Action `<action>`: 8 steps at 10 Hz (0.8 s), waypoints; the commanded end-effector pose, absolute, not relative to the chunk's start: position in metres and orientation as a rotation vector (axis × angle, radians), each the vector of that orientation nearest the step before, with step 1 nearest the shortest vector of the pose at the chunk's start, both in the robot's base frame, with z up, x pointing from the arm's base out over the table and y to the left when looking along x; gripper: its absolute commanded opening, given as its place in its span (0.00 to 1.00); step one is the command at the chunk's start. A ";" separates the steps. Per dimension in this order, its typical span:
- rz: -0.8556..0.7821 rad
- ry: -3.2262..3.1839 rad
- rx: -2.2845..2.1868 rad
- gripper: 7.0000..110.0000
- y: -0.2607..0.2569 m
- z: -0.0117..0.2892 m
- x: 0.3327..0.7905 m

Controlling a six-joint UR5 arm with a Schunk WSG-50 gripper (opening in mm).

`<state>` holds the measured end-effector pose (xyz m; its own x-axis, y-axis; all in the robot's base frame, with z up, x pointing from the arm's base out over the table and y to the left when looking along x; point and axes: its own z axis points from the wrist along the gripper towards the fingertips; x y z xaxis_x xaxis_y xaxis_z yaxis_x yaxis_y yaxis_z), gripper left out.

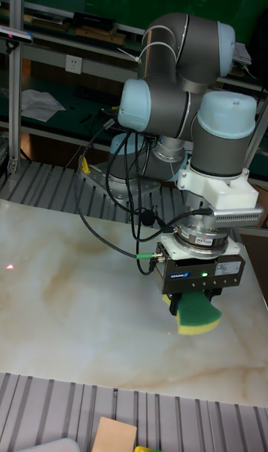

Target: Clean the tabletop with a sponge

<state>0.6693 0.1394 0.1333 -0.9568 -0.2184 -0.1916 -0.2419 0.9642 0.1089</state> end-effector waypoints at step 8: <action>1.130 2.978 -0.125 0.00 0.263 0.196 0.599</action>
<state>0.6050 0.2490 0.1804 -0.9945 -0.1026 -0.0196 -0.0938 0.7947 0.5997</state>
